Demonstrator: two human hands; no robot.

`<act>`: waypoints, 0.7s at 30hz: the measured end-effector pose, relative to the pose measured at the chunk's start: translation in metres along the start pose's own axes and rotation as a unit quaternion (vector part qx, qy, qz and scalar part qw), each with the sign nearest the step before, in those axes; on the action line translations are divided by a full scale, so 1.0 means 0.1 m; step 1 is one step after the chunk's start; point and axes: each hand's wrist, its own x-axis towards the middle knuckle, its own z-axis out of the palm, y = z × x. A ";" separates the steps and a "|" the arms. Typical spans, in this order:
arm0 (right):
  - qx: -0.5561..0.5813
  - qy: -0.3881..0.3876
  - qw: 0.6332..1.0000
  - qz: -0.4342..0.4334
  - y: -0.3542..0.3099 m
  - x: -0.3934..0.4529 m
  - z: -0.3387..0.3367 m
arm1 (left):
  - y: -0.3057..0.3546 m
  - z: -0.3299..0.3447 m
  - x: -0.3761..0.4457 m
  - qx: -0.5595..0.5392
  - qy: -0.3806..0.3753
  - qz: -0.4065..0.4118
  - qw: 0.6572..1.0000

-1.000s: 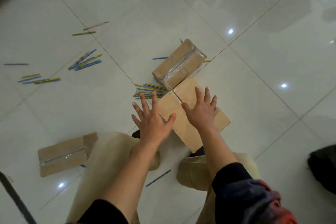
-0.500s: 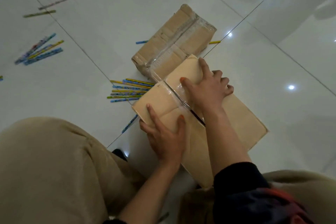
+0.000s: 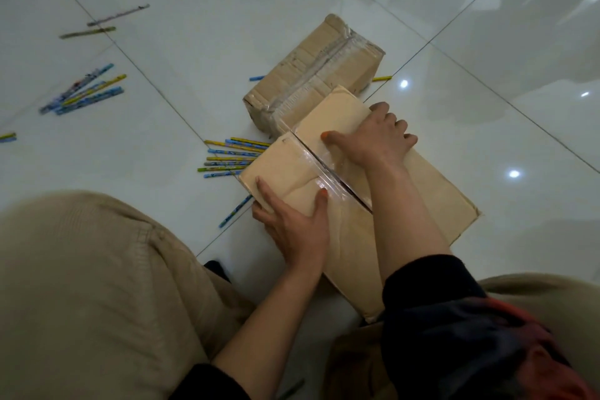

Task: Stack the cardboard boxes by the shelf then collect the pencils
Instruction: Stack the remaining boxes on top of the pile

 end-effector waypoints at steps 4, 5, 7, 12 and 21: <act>-0.011 -0.023 1.000 -0.006 -0.09 -0.12 -0.16 | 0.06 -0.21 0.00 -0.059 -0.018 -0.051 0.997; -0.003 -0.043 0.999 -0.001 -0.11 -0.15 -0.20 | 0.10 -0.28 0.00 -0.065 -0.024 -0.059 0.996; 0.021 -0.083 0.996 0.021 -0.14 -0.24 -0.31 | 0.19 -0.43 -0.04 -0.068 -0.038 -0.071 0.994; -0.038 -0.121 0.992 0.010 -0.43 -0.56 -0.79 | 0.59 -1.02 -0.18 -0.069 -0.041 -0.089 0.993; -0.039 -0.095 0.994 -0.033 -1.57 -1.30 -2.08 | 1.78 -2.59 -0.29 -0.112 0.000 -0.131 0.985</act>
